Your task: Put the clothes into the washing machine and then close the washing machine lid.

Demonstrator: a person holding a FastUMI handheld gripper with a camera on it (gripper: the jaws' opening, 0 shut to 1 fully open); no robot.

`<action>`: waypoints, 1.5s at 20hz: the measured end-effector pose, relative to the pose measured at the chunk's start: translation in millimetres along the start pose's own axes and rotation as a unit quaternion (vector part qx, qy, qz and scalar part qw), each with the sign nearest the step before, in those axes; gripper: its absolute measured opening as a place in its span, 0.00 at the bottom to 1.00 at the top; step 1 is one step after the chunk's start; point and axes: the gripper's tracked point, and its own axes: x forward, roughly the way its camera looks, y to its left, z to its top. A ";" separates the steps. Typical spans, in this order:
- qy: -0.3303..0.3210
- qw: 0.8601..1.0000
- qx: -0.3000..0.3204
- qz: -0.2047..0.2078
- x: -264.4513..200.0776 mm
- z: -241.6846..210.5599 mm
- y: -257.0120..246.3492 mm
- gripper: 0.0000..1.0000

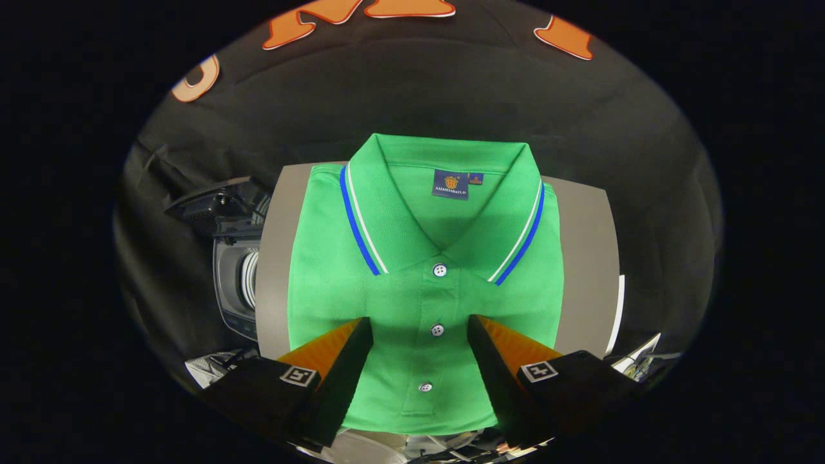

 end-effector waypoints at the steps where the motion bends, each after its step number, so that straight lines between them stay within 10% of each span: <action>1: 0.005 1.000 -0.004 0.001 -0.6 0.3 -0.9 0.99; 9: -0.006 1.000 -0.017 0.009 -0.7 0.4 -3.9 0.67; 14: -0.050 0.998 -0.019 0.027 -12.4 3.5 0.1 0.09; 17: -0.134 0.990 -0.020 0.049 -8.6 6.4 -2.2 0.09; 23: -0.382 0.921 -0.011 0.073 -24.1 12.8 -13.7 0.08; 30: -0.526 0.848 0.020 0.057 -84.2 -0.4 -24.4 0.08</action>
